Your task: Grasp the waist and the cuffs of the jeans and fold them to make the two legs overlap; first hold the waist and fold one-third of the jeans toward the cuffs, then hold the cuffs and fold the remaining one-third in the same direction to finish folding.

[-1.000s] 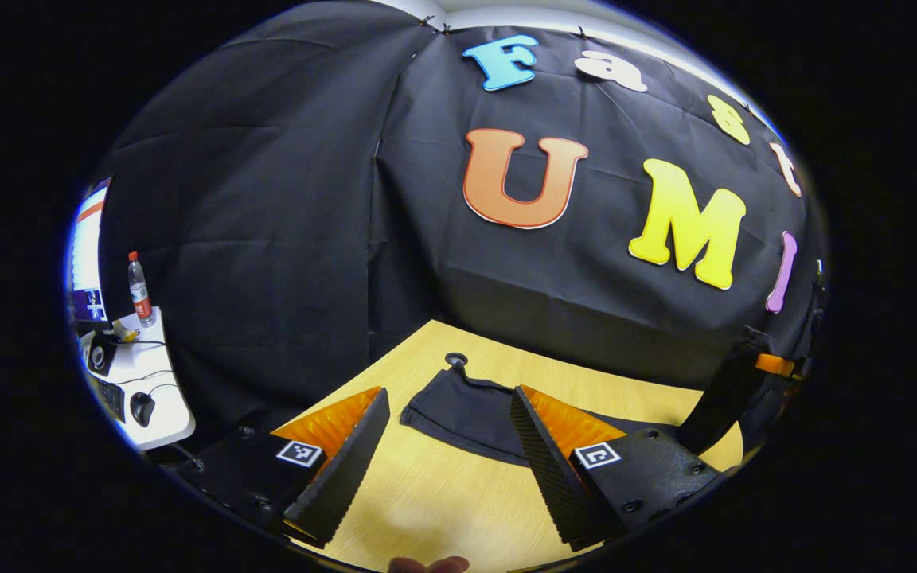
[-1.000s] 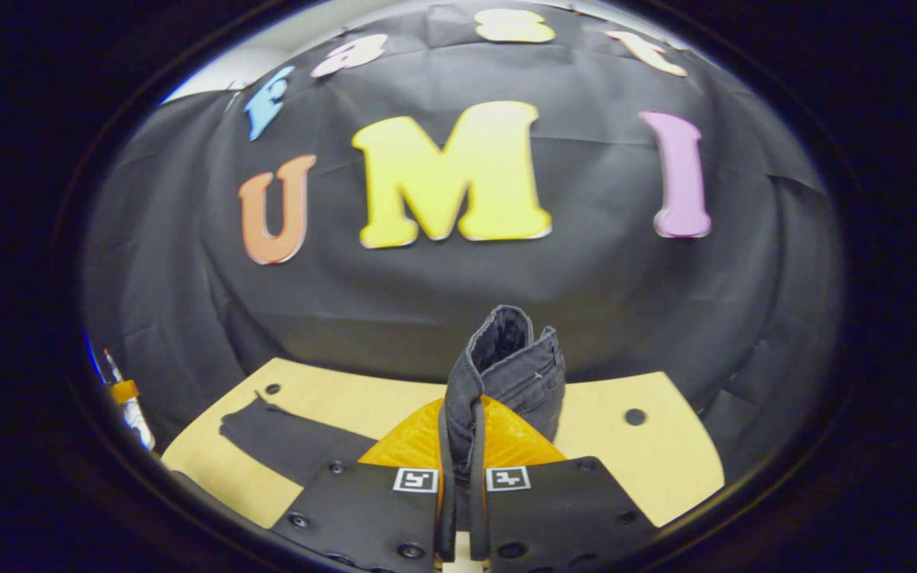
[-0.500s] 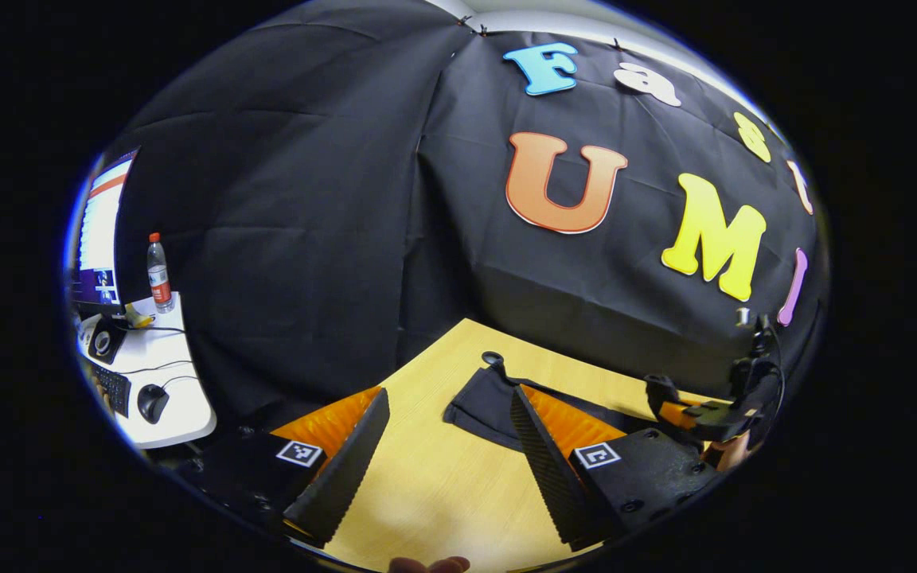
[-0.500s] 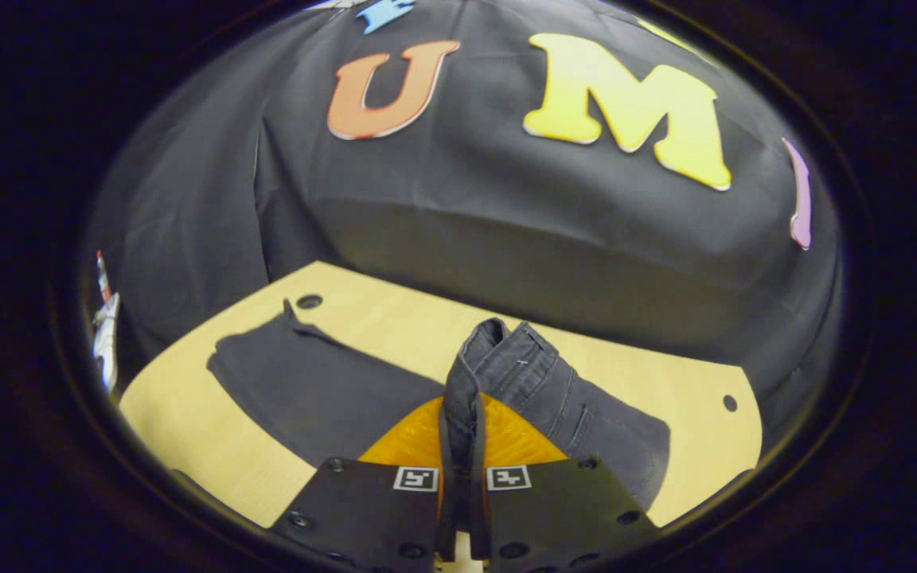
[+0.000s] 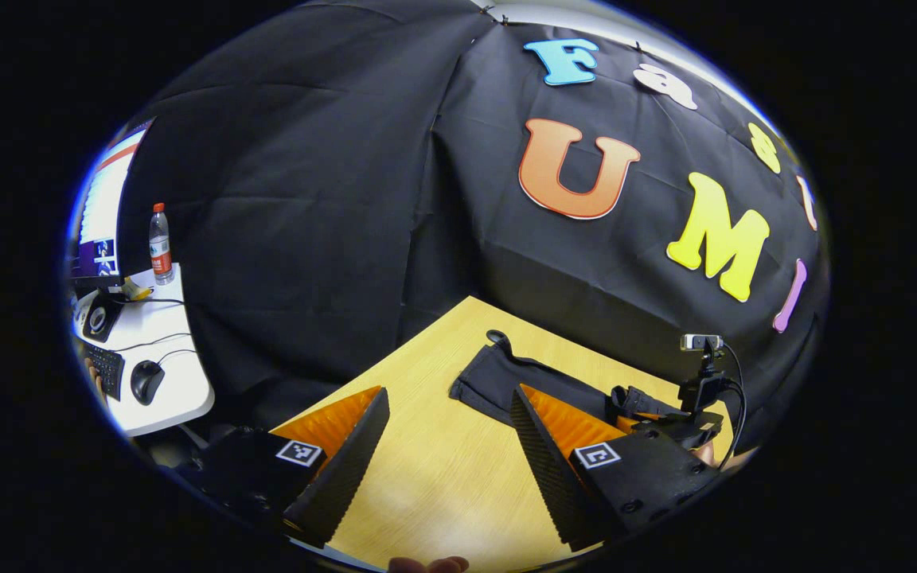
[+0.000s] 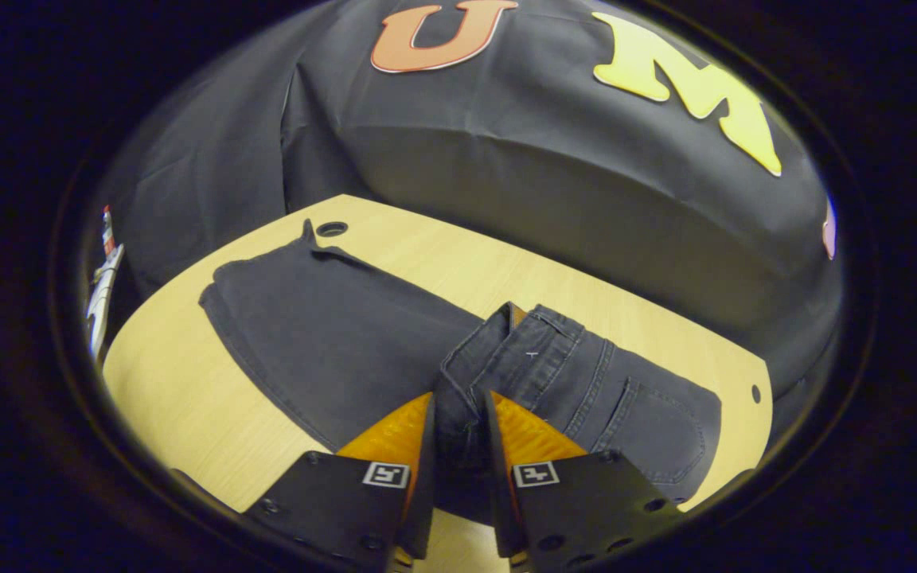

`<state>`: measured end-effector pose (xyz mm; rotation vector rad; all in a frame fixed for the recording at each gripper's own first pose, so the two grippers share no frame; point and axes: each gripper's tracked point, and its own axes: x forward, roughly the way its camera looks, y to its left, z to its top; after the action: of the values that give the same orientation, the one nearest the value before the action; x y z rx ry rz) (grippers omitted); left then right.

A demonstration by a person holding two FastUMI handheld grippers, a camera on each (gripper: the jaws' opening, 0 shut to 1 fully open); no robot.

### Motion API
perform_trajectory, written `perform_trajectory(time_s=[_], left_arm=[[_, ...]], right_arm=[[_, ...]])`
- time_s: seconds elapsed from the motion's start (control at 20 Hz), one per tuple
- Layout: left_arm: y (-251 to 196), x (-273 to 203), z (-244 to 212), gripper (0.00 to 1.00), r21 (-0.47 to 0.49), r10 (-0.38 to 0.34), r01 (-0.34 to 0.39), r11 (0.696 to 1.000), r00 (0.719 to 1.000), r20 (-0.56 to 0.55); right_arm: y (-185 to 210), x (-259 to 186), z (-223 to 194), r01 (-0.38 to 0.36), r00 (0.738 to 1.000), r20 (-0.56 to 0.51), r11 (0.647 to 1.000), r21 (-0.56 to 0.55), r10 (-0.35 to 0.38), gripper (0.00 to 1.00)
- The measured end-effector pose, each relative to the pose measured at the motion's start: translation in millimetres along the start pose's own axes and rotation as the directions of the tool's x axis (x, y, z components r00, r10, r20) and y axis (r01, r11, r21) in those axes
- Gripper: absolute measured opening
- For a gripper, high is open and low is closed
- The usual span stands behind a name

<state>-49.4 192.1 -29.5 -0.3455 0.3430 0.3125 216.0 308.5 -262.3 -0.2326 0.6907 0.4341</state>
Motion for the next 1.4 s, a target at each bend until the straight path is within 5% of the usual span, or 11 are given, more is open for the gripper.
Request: perform_trajectory(time_s=[0.15,0.25,0.4,0.5,0.6,0.75,0.9,1.05,1.4], left_arm=[[-6,4,1,0.99,0.011,-0.014,0.014,1.0,1.0,0.002],[-14,10,3,0.99,0.009,-0.035,0.035,0.999,0.999,-0.002],[-29,22,-4,0.99,-0.067,-0.108,0.106,0.992,0.994,-0.024],[-39,37,-12,0.99,-0.155,-0.165,0.155,0.976,0.985,-0.055],[-47,56,-23,0.99,-0.245,-0.209,0.182,0.952,0.974,-0.089],[-53,90,-47,0.99,-0.401,-0.27,0.189,0.896,0.95,-0.156],[-49,129,-71,0.99,-0.548,-0.276,0.12,0.828,0.938,-0.211],[-45,160,-83,0.99,-0.686,-0.279,0.046,0.726,0.932,-0.233],[-31,208,-92,0.99,-0.792,-0.253,-0.042,0.61,0.936,-0.245]], right_arm=[[0,-23,16,-0.029,0.998,0.047,1.0,0.012,0.028,0.49],[-5,-49,37,-0.038,0.993,0.117,0.999,0.022,0.035,0.48],[-19,-92,60,-0.061,0.979,0.194,0.998,0.016,0.056,0.86],[-32,-124,70,-0.069,0.972,0.225,0.998,0.007,0.066,0.95],[-49,-156,78,-0.063,0.965,0.257,0.998,0.012,0.057,0.93],[-76,-201,78,-0.05,0.964,0.266,0.995,0.082,0.027,0.99],[-103,-235,72,-0.031,0.966,0.259,0.987,0.155,-0.01,0.96],[-129,-261,58,0.003,0.969,0.241,0.984,0.181,-0.048,0.93],[-162,-281,27,0.071,0.976,0.186,0.972,0.224,-0.114,0.96]])
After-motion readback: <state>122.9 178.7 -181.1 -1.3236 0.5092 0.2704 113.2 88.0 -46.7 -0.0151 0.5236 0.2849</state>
